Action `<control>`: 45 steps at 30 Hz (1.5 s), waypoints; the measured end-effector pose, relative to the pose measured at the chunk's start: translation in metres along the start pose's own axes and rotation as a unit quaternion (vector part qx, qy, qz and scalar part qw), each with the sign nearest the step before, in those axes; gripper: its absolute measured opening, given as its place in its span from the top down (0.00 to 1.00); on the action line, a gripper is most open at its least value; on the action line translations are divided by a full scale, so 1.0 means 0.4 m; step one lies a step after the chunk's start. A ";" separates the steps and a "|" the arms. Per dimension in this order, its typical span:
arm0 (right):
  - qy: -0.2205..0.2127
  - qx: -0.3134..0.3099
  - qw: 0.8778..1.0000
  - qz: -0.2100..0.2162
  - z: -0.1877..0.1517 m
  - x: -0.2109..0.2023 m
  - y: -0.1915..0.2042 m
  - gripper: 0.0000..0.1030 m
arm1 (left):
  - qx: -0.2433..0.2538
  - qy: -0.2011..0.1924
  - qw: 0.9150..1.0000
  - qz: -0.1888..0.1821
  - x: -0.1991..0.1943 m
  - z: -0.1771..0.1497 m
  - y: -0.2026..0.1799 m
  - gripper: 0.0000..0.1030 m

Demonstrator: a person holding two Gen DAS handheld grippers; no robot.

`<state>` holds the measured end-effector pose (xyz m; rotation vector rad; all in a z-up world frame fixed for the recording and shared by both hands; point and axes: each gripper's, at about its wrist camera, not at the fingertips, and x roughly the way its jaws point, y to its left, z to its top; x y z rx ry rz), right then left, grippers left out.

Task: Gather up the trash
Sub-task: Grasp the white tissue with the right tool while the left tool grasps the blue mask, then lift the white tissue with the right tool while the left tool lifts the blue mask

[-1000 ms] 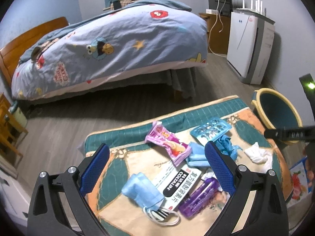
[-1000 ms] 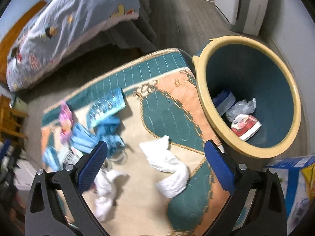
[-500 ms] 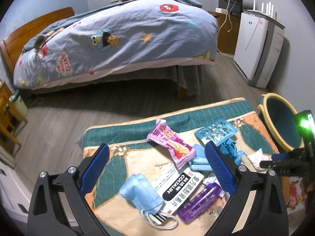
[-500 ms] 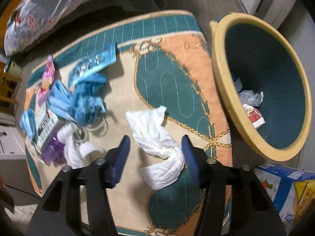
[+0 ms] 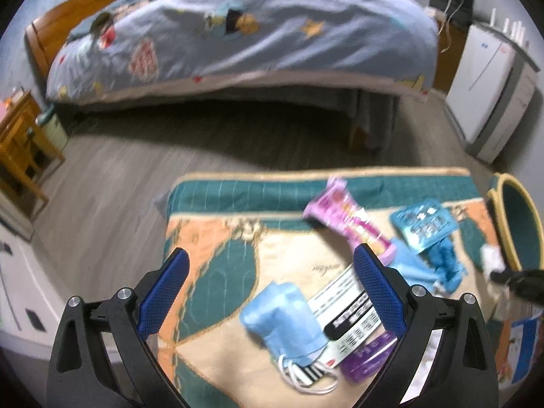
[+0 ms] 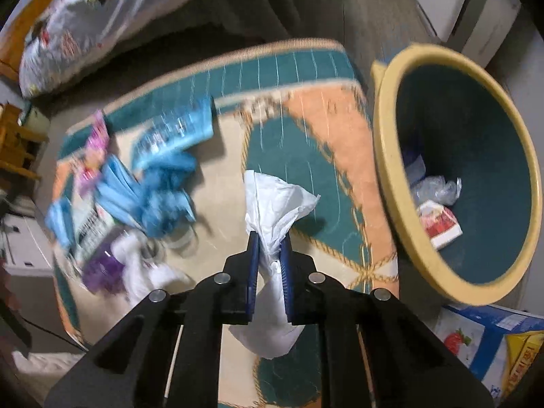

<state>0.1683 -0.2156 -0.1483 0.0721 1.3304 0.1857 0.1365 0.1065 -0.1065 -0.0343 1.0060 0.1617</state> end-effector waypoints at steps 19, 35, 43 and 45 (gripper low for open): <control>-0.050 -0.002 0.999 0.013 0.029 -0.065 0.001 0.89 | 0.000 0.131 0.991 -0.012 0.102 -0.063 -0.013 0.66; -0.100 0.014 0.995 0.013 0.027 -0.161 -0.029 0.89 | 0.018 -0.041 0.999 -0.029 -0.088 0.035 -0.061 0.75; -0.140 0.032 0.989 0.025 0.033 -0.231 -0.064 0.89 | 0.079 -0.087 0.992 -0.053 -0.158 0.030 -0.151 0.75; -0.149 0.034 0.988 0.030 0.035 -0.244 -0.069 0.89 | 0.085 -0.097 0.990 -0.064 -0.176 0.029 -0.172 0.75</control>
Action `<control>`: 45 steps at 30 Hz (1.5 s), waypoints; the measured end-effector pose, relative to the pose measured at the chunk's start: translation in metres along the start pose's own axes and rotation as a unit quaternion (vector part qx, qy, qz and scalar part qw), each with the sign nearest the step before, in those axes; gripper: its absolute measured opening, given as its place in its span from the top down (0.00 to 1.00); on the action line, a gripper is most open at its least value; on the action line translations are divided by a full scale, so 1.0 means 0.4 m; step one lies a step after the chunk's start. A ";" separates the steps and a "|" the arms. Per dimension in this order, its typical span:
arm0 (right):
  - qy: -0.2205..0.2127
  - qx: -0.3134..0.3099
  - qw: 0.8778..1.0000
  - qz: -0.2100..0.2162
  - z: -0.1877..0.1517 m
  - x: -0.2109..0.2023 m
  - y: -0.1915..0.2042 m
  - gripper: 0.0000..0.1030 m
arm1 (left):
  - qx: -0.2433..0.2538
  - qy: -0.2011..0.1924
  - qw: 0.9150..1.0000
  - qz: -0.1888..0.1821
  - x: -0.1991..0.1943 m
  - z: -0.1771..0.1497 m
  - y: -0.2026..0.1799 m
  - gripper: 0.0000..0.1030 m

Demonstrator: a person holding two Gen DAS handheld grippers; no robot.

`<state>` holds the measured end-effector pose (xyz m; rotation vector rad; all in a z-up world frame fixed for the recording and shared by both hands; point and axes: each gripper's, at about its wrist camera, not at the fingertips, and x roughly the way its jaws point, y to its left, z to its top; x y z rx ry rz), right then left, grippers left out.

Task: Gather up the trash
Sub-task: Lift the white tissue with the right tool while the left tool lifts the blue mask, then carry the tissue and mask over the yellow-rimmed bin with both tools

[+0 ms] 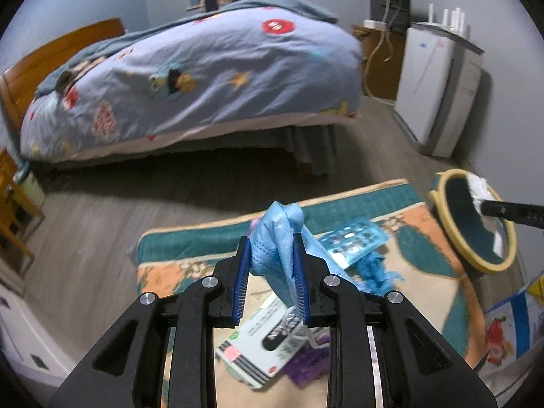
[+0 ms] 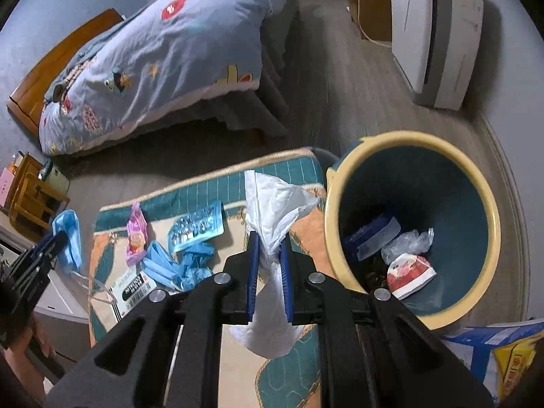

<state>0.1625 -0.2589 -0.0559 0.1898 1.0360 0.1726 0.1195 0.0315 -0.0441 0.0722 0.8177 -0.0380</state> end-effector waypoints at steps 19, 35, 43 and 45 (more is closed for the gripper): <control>-0.050 0.022 0.998 0.028 0.041 -0.075 -0.047 0.89 | 0.044 -0.056 0.995 -0.075 -0.076 0.040 -0.163 0.75; -0.073 0.058 0.996 0.003 0.057 -0.121 -0.190 0.89 | 0.082 -0.055 0.987 -0.131 -0.039 0.082 -0.344 0.75; -0.065 0.074 0.995 -0.011 0.056 -0.108 -0.267 0.89 | 0.101 -0.046 0.983 -0.145 -0.009 0.085 -0.429 0.75; -0.062 0.076 0.995 -0.015 0.054 -0.103 -0.285 0.89 | 0.105 -0.044 0.982 -0.149 0.000 0.085 -0.452 0.75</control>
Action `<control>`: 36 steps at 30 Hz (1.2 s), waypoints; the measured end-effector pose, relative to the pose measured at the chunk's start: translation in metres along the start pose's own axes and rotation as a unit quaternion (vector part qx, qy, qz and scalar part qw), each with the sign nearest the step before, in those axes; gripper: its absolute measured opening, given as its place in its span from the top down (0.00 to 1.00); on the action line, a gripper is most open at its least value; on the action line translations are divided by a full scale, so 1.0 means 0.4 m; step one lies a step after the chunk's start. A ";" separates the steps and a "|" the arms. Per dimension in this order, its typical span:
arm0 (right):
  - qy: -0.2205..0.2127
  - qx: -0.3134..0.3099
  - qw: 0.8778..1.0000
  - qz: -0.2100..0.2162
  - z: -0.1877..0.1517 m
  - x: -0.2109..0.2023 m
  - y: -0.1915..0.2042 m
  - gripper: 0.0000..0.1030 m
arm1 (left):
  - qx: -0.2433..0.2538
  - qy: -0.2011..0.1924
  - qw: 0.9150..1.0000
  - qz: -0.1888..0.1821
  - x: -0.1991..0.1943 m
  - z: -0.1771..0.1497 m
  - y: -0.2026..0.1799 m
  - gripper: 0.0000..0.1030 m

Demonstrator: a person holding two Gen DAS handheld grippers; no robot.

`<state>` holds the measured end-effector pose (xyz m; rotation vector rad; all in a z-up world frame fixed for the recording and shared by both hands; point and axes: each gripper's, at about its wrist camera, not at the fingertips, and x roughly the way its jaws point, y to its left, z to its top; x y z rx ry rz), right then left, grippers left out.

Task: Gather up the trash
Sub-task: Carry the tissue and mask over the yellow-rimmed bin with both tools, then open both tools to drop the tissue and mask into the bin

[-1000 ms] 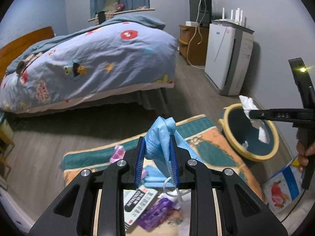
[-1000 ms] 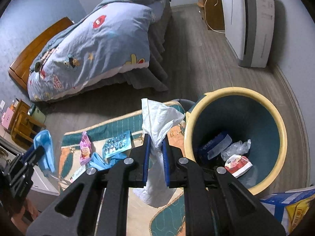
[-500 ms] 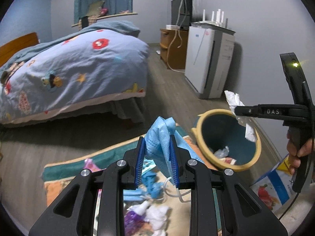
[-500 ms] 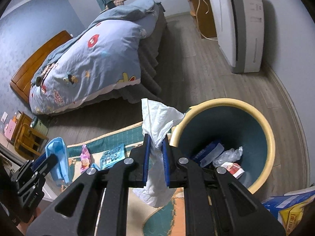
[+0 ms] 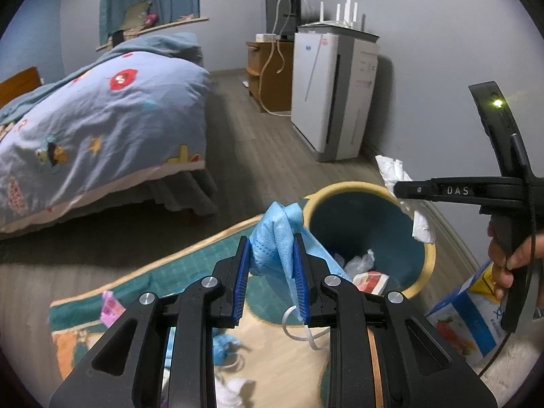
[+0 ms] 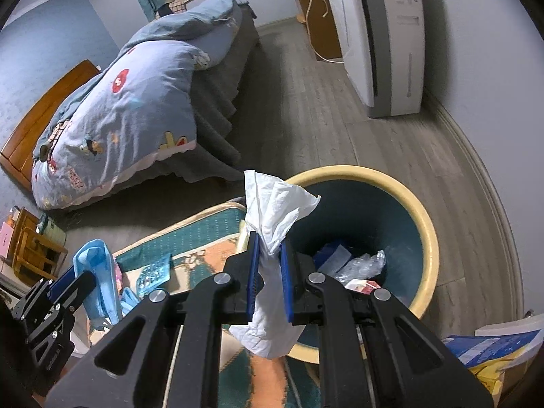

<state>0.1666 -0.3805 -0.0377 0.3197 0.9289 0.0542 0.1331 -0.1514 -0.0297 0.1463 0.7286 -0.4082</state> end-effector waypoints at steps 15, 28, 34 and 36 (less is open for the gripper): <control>0.039 0.054 0.997 -0.037 -0.016 0.057 -0.154 0.88 | 0.033 0.020 0.999 -0.032 0.103 0.017 -0.119 0.75; 0.064 0.081 0.993 -0.054 -0.030 0.089 -0.196 0.88 | 0.049 0.051 0.995 -0.066 0.190 -0.007 -0.208 0.75; 0.049 0.087 0.993 -0.065 -0.022 0.081 -0.204 0.87 | 0.043 0.037 0.996 -0.068 0.203 0.005 -0.209 0.73; 0.041 0.093 0.993 -0.067 -0.020 0.074 -0.210 0.87 | 0.036 0.026 0.997 -0.067 0.198 0.015 -0.205 0.73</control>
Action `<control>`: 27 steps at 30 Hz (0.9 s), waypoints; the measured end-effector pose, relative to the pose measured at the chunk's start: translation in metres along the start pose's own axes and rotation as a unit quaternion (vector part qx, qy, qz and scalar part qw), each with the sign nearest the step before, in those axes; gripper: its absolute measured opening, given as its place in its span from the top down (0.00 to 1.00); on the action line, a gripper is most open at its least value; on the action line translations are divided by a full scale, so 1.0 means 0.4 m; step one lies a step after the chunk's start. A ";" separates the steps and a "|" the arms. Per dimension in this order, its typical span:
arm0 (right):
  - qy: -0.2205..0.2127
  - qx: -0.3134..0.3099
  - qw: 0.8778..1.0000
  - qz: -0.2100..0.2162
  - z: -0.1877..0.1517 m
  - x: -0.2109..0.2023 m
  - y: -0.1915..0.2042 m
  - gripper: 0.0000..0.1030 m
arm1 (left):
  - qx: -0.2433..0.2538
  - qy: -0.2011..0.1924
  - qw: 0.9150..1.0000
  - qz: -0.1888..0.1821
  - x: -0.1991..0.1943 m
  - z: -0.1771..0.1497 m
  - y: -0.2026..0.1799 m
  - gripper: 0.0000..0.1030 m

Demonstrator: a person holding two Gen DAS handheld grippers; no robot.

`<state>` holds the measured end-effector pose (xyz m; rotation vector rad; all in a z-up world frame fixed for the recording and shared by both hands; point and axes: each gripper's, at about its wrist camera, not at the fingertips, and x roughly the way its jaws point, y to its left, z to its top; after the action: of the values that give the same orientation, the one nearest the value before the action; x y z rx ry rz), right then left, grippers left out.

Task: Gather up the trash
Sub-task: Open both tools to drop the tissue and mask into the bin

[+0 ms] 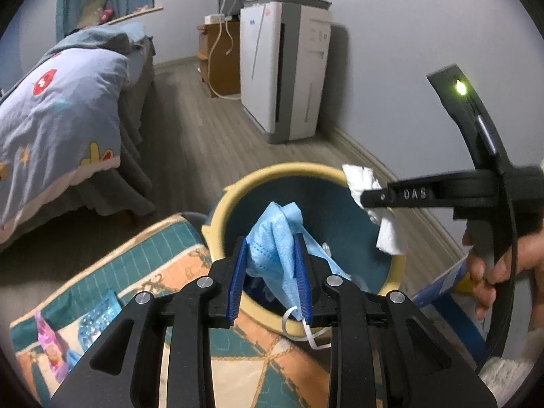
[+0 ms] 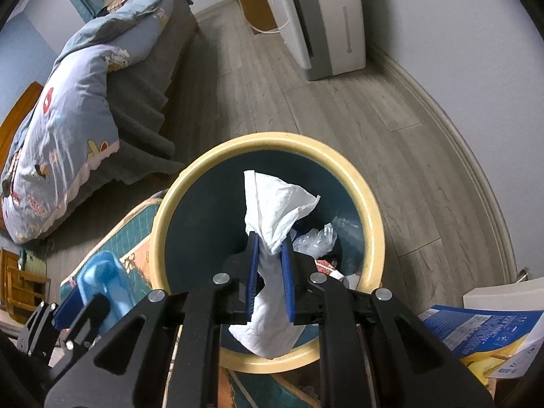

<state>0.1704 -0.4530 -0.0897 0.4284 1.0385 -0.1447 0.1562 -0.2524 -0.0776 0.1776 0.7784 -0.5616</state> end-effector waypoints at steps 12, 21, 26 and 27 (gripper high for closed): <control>-0.027 0.036 0.999 0.004 0.011 -0.024 -0.020 0.37 | -0.031 -0.042 0.999 0.000 -0.031 0.033 0.023 0.34; -0.027 0.050 0.998 0.001 0.013 -0.031 -0.015 0.06 | -0.035 -0.036 0.999 0.017 -0.035 0.026 0.036 0.11; -0.025 0.049 0.998 -0.007 0.013 -0.042 0.008 0.06 | -0.034 -0.032 0.999 0.027 -0.048 0.018 0.054 0.09; -0.026 0.050 0.998 -0.005 0.013 -0.047 0.014 0.06 | -0.032 -0.032 0.999 0.030 -0.052 0.016 0.057 0.09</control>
<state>0.1669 -0.4514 -0.0699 0.5082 0.9848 -0.2173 0.1603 -0.2268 -0.0596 0.1226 0.7262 -0.4827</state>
